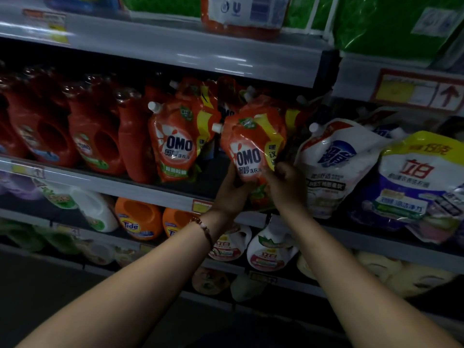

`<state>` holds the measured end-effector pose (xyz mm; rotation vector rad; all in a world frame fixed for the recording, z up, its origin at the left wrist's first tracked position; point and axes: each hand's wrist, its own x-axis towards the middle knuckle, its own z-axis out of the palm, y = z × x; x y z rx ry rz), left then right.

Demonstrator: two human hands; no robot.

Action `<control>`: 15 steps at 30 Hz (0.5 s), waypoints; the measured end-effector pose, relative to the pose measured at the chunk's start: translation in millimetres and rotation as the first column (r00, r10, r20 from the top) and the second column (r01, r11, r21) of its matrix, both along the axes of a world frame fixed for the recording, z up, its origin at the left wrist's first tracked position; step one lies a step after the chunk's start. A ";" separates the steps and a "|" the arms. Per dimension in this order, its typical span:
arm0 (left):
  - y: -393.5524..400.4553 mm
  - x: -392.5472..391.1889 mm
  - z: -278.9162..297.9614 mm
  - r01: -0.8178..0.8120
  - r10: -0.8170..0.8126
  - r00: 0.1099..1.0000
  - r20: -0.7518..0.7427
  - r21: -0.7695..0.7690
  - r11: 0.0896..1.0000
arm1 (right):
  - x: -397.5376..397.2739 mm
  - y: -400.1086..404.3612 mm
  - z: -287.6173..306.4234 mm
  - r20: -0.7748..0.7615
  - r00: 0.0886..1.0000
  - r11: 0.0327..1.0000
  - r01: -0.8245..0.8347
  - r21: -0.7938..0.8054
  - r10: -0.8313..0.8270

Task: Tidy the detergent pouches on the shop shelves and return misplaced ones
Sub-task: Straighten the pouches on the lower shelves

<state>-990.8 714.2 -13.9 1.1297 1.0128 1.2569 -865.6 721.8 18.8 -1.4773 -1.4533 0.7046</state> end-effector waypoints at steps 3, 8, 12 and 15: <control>3.9 -7.1 6.2 -0.017 0.030 0.996 -0.089 0.149 0.989 | -0.4 -1.9 0.4 -0.223 0.975 0.999 -0.017 -0.027 0.010; 11.2 -27.4 10.7 0.043 0.013 0.979 -0.204 0.264 0.963 | -15.7 11.7 -25.0 -0.392 0.919 0.966 -0.068 -0.248 -0.036; 13.7 -35.3 -6.4 0.175 -0.150 0.980 -0.131 0.205 0.963 | -25.9 16.5 -40.7 -0.475 0.866 0.935 -0.027 -0.354 -0.155; 4.7 -36.7 -7.4 0.161 -0.125 0.979 -0.163 0.231 0.960 | -24.6 7.5 -45.3 -0.410 0.909 0.954 -0.059 -0.295 -0.070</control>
